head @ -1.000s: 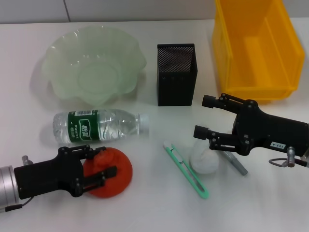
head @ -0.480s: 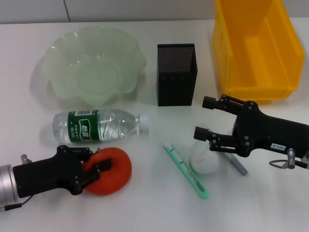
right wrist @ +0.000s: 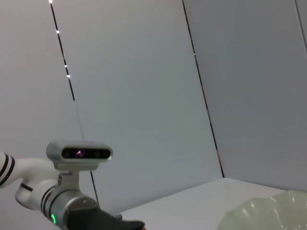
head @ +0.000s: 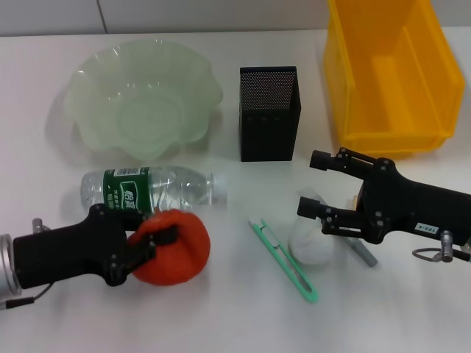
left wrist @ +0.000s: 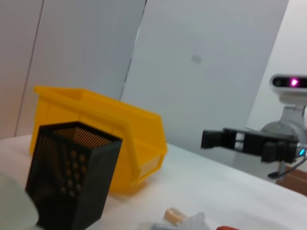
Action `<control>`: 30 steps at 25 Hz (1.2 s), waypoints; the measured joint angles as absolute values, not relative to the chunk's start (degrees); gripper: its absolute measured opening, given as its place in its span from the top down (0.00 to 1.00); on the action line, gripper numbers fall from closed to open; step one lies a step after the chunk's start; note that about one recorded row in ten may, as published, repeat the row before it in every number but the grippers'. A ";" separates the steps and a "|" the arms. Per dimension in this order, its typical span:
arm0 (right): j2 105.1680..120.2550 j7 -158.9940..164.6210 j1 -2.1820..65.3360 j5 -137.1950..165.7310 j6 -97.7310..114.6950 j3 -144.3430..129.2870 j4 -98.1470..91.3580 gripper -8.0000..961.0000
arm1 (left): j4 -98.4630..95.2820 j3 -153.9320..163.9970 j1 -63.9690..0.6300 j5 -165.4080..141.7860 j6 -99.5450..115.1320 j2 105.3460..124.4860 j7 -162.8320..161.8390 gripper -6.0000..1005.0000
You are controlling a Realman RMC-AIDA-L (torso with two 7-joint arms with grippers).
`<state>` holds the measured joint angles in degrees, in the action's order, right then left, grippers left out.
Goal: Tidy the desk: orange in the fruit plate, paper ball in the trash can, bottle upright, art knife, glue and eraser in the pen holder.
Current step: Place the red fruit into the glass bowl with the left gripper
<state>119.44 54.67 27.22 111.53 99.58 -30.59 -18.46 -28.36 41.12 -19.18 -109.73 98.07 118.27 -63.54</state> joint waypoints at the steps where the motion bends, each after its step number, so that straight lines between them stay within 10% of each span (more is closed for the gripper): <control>1: 119.44 54.66 27.22 111.53 99.58 -30.59 -18.46 0.14 | -28.89 41.13 -19.47 -109.62 98.73 118.38 -63.75 0.82; 30: 119.41 53.15 21.68 108.71 104.33 -29.93 -16.94 0.14 | -15.55 41.62 -33.22 -73.17 66.98 119.17 -44.78 0.87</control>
